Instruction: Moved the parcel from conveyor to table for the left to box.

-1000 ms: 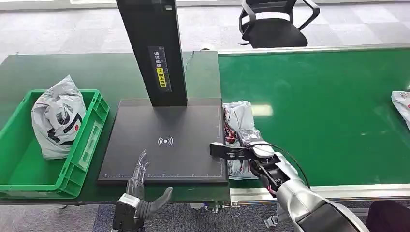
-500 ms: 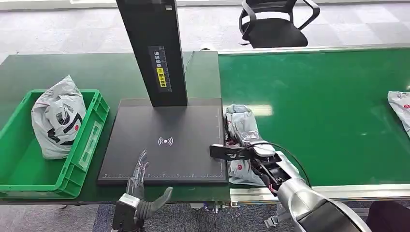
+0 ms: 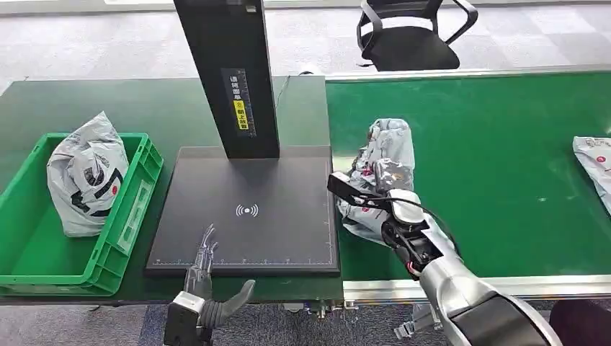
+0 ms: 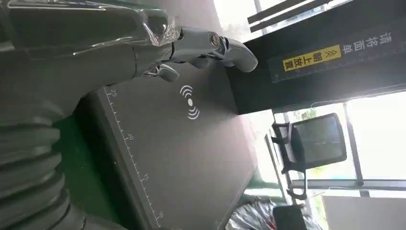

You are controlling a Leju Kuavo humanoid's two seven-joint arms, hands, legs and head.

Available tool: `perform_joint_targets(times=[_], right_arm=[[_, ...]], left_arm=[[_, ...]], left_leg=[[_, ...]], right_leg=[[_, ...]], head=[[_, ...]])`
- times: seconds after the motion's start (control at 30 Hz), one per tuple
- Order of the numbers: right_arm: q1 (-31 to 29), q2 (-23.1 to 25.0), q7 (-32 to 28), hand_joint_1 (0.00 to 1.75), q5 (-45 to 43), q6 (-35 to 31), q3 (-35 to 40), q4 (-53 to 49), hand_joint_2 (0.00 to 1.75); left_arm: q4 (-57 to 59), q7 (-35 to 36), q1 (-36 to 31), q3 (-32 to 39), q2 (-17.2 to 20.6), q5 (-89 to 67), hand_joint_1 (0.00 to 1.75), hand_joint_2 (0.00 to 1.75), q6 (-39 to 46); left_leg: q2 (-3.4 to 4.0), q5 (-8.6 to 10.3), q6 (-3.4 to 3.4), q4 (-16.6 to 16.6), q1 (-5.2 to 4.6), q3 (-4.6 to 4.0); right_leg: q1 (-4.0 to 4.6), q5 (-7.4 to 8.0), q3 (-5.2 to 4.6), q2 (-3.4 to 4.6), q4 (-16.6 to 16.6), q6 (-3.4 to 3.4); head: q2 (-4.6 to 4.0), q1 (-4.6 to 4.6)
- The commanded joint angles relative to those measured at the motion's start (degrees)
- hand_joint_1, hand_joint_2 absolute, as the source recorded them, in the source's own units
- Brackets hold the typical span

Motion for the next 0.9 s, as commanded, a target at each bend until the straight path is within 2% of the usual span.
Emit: perform_joint_targets(times=[0.03, 0.13, 0.2, 0.27, 0.3, 0.33, 0.4, 0.43, 0.5, 0.53, 0.6, 0.63, 0.67, 0.7, 0.77, 0.8, 0.87, 0.9], right_arm=[[-5.27, -4.47, 5.59, 1.75, 5.70, -4.64, -8.10, 1.04, 1.75], [-6.23, -4.85, 4.50, 1.75, 7.60, -13.47, -11.74, -1.68, 1.75], [-6.46, -4.87, 3.31, 1.75, 8.05, -16.38, -12.87, -3.57, 1.75], [-5.74, -3.93, -1.61, 1.75, 9.71, -26.60, -16.52, -7.84, 1.75], [-5.69, -3.47, -2.48, 1.75, 9.92, -26.72, -17.33, -9.35, 1.75], [-4.21, -2.53, -7.83, 1.75, 8.61, -29.75, -19.93, -14.23, 1.75], [-2.66, 0.68, -14.32, 1.75, 7.29, -29.75, -22.93, -21.38, 1.75], [-2.81, 3.01, -20.43, 1.75, 2.75, -29.19, -23.74, -22.10, 1.75], [-3.01, 5.13, -22.11, 1.75, 0.48, -26.96, -23.06, -23.24, 1.75], [-3.39, 7.43, -28.15, 1.75, -8.82, -17.08, -22.83, -23.41, 1.75], [-3.83, 8.54, -27.98, 1.75, -9.89, -15.86, -21.78, -22.10, 1.75], [-4.94, 9.91, -32.11, 1.75, -17.09, -4.71, -20.59, -18.32, 1.75], [-5.47, 10.93, -32.85, 1.75, -19.13, -2.15, -19.08, -15.41, 1.75], [-5.19, 11.45, -32.94, 1.75, -18.97, -3.13, -18.64, -14.90, 1.75], [-6.22, 13.83, -35.26, 1.75, -23.97, 5.65, -14.81, -6.51, 1.75], [-5.85, 14.55, -35.67, 1.75, -24.28, 4.87, -13.98, -5.33, 1.75], [-5.70, 16.43, -35.14, 1.75, -25.15, 11.11, -10.93, -0.81, 1.75], [-5.68, 16.80, -35.03, 1.75, -25.43, 11.03, -10.68, -0.14, 1.75]], left_arm=[[1.93, 0.58, -0.92, 0.31, -1.88, -0.45, 0.00, 1.75, -0.38], [2.98, 0.37, -1.30, -0.28, -1.78, -0.68, 0.00, 1.75, -0.26], [3.59, 0.04, -1.53, -0.46, -1.80, -0.90, 0.00, 1.75, 0.07], [4.42, -0.39, -1.90, -0.78, -1.82, -0.93, 0.00, 1.75, 0.51], [5.01, -0.57, -2.19, -0.90, -1.90, -0.98, 0.00, 1.75, 0.80], [5.48, -0.84, -2.43, -1.07, -1.87, -0.94, 0.00, 1.75, 1.15], [6.57, -1.24, -2.99, -1.24, -1.96, -0.83, 0.00, 1.75, 1.82], [6.82, -1.43, -3.12, -1.32, -1.90, -0.73, 0.00, 1.75, 2.19], [6.81, -1.48, -3.09, -1.34, -1.79, -0.68, 0.00, 1.75, 2.33], [6.52, -1.53, -2.88, -1.10, -1.68, -0.61, 0.00, 1.75, 2.50], [6.10, -1.51, -2.66, -0.99, -1.62, -0.65, 0.00, 1.75, 2.56], [5.63, -1.53, -2.42, -0.69, -1.60, -0.63, 0.00, 1.75, 2.69], [5.28, -1.52, -2.27, -0.48, -1.59, -0.58, 0.00, 1.75, 2.67], [5.21, -1.51, -2.25, -0.44, -1.55, -0.57, 0.00, 1.75, 2.60], [4.38, -1.44, -1.82, -0.03, -1.62, -0.45, 0.00, 1.75, 2.54], [4.23, -1.40, -1.73, 0.04, -1.63, -0.43, 0.00, 1.75, 2.48], [3.93, -1.40, -1.39, 0.11, -1.49, -0.42, 0.00, 1.75, 2.49], [3.84, -1.40, -1.29, 0.15, -1.47, -0.42, 0.00, 1.75, 2.52]], left_leg=[[-0.16, 0.05, 0.14, 0.05, -0.07, -0.15], [-0.11, 0.04, 0.13, 0.04, -0.08, -0.12], [-0.10, 0.05, 0.17, 0.04, -0.07, -0.16], [-0.02, 0.02, 0.11, 0.03, -0.07, -0.10], [-0.04, 0.04, 0.16, 0.01, -0.06, -0.11], [-0.01, 0.02, 0.11, 0.02, -0.06, -0.08], [0.02, 0.04, 0.12, 0.00, -0.07, -0.11], [0.09, 0.05, 0.15, -0.04, -0.05, -0.09], [0.22, 0.00, 0.10, -0.04, -0.06, -0.03], [0.24, 0.01, 0.13, -0.04, -0.03, -0.06], [0.30, 0.04, 0.15, -0.08, -0.03, -0.04], [0.21, 0.02, 0.11, -0.03, -0.03, -0.07], [0.16, 0.04, 0.11, -0.05, -0.02, -0.05], [0.24, 0.00, 0.07, -0.04, -0.01, 0.03], [0.22, 0.04, 0.11, -0.08, -0.01, 0.02], [0.27, 0.00, 0.09, -0.06, 0.00, 0.07], [0.23, 0.02, 0.12, -0.13, 0.02, 0.08], [0.32, -0.01, 0.10, -0.14, 0.03, 0.14]], right_leg=[[-0.03, 0.02, -0.10, -0.18, 0.04, -0.14], [-0.04, 0.01, -0.11, -0.13, 0.05, -0.13], [-0.02, 0.04, -0.14, -0.13, 0.04, -0.19], [-0.05, 0.02, -0.13, -0.04, 0.06, -0.12], [-0.02, 0.04, -0.13, -0.07, 0.03, -0.19], [-0.03, 0.02, -0.11, -0.04, 0.05, -0.12], [-0.04, 0.04, -0.19, -0.01, 0.06, -0.17], [0.00, 0.08, -0.19, 0.06, 0.01, -0.25], [-0.03, 0.06, -0.18, 0.20, 0.05, -0.15], [0.02, 0.09, -0.19, 0.20, 0.03, -0.23], [0.03, 0.12, -0.21, 0.20, 0.01, -0.27], [0.02, 0.06, -0.20, 0.13, 0.05, -0.20], [0.02, 0.06, -0.15, 0.08, 0.04, -0.18], [0.02, 0.04, -0.10, 0.16, 0.04, -0.13], [0.03, 0.07, -0.12, 0.15, 0.01, -0.19], [0.05, 0.05, -0.07, 0.21, 0.02, -0.17], [0.07, 0.07, -0.02, 0.19, -0.06, -0.20], [0.08, 0.07, -0.01, 0.27, -0.06, -0.20]], head=[[0.00, 0.00], [0.00, 0.00], [0.00, 0.00], [0.00, 0.00], [0.00, 0.00], [0.00, 0.00], [0.00, -0.02], [0.00, 0.02], [0.00, 0.00], [0.00, 0.02], [0.00, 0.02], [0.00, 0.00], [0.00, -0.02], [0.00, 0.00], [0.00, -0.02], [0.00, 0.02], [0.00, 0.02], [0.00, -0.02]])
